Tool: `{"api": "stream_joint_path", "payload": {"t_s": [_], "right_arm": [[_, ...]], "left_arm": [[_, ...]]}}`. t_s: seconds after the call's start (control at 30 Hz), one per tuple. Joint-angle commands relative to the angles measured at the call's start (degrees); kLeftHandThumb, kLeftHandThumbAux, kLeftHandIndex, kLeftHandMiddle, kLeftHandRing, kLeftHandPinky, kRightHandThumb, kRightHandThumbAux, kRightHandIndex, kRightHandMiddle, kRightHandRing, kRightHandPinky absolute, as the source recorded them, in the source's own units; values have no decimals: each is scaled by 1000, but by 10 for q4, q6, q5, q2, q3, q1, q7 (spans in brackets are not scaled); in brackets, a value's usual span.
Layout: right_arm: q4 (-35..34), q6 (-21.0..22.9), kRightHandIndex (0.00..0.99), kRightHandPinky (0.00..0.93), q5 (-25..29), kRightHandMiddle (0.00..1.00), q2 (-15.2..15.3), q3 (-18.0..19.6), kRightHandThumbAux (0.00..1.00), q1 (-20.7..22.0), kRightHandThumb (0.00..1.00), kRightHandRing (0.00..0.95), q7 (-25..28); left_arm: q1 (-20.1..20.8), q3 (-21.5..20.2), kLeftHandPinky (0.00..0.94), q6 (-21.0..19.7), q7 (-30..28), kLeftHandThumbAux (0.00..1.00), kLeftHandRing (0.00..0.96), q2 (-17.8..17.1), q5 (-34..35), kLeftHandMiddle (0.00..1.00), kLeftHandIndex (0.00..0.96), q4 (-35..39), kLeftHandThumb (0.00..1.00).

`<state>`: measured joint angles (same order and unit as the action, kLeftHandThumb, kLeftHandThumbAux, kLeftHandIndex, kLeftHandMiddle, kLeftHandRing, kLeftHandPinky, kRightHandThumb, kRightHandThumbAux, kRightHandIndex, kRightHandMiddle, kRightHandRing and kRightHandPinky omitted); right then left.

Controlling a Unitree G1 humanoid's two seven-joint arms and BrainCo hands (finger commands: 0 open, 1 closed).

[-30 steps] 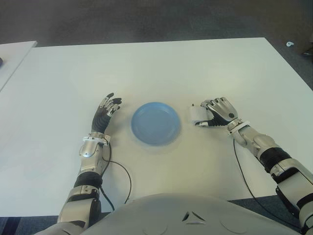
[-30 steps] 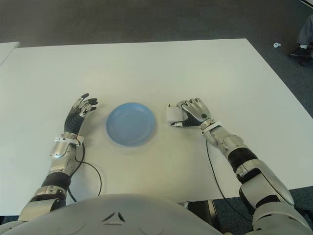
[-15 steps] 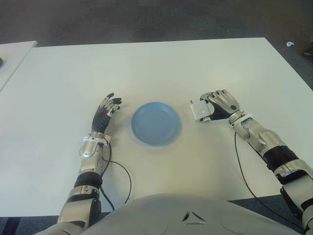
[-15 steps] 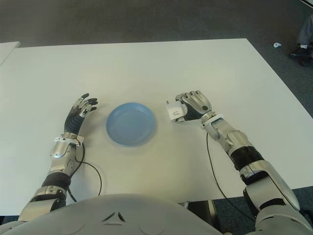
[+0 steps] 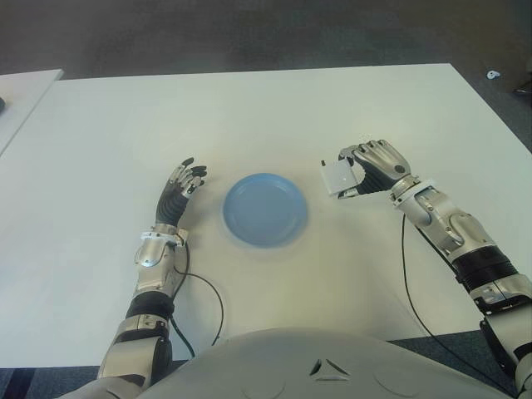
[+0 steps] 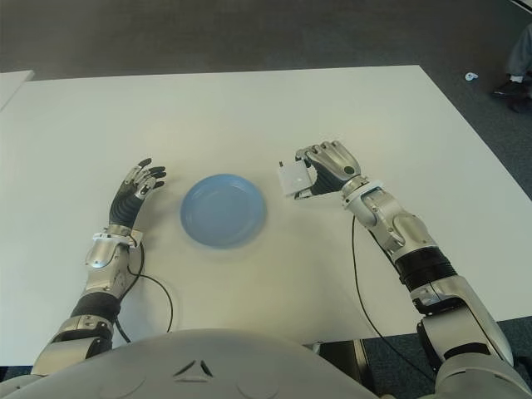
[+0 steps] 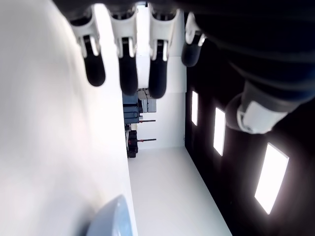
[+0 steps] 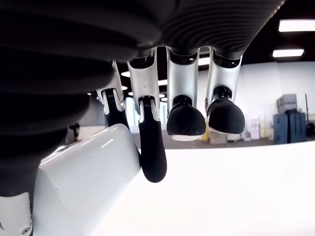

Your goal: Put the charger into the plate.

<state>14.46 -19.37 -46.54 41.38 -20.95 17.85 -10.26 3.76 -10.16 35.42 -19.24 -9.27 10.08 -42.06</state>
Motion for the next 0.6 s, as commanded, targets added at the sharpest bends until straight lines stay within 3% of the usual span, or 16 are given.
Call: {"api": "stream_joint_path", "payload": {"t_s": [0.03,0.33,0.6], "right_arm": [[-20,11,405,831,6,548,-7,14,675,-6,857,857,23],[-45,18,403,824,13,548,-18,31,676,-10,856,852,52],[-38,2,407,836,-14,547,-30,22,674,6,858,861,24]], "left_arm": [[-35,10,232,-50,3,475,237,20,-8,245,130,-54,0],[-31,11,227,-58,4,481,231,20,-9,235,124,-57,0],[-28,11,229,-60,7,484,229,20,-11,233,127,-61,0]]}}
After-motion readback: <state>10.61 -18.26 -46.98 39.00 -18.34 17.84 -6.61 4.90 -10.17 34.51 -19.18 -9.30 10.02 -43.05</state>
